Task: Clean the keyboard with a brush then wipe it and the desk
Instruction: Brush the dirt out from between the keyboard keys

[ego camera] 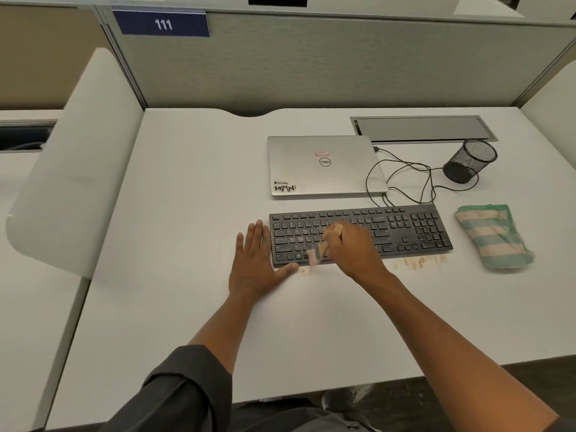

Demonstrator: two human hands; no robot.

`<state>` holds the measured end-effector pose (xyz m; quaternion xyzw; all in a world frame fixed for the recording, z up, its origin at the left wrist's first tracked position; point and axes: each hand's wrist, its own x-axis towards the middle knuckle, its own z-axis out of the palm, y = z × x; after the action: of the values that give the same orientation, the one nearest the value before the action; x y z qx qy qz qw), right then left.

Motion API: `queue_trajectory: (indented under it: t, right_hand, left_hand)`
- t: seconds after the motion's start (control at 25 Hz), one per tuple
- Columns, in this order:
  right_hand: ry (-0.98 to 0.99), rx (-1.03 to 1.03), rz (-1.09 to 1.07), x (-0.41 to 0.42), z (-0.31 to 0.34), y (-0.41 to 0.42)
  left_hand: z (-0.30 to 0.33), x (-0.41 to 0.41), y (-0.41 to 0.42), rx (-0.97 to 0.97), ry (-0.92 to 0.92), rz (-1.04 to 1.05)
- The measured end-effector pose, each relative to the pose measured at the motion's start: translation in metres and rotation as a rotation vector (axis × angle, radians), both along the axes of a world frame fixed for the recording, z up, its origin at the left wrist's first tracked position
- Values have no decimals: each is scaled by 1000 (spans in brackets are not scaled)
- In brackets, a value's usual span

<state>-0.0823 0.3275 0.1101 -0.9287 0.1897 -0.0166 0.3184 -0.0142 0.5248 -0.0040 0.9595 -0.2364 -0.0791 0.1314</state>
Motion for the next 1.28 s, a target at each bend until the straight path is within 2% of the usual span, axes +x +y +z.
queue_trajectory:
  t: [0.16, 0.32, 0.52, 0.68, 0.88, 1.08, 1.28]
  right_hand:
    - [-47, 116, 8, -1, -2, 10]
    - [24, 88, 43, 0, -1, 8]
    - [-51, 114, 30, 4, 3, 8]
    - [43, 102, 99, 6, 1, 7]
    - [-53, 168, 7, 11, 4, 0]
    - [-8, 134, 127, 4, -3, 5]
    - [-46, 272, 97, 6, 6, 0]
  left_hand:
    - [-1, 0, 0, 21, 5, -5]
    - [-1, 0, 1, 22, 2, -6]
    - [1, 0, 1, 15, 9, -7]
    - [0, 1, 1, 17, 1, -6]
    - [-1, 1, 1, 21, 3, -7]
    - [-1, 1, 1, 27, 3, -10]
    - [-2, 1, 1, 23, -7, -10]
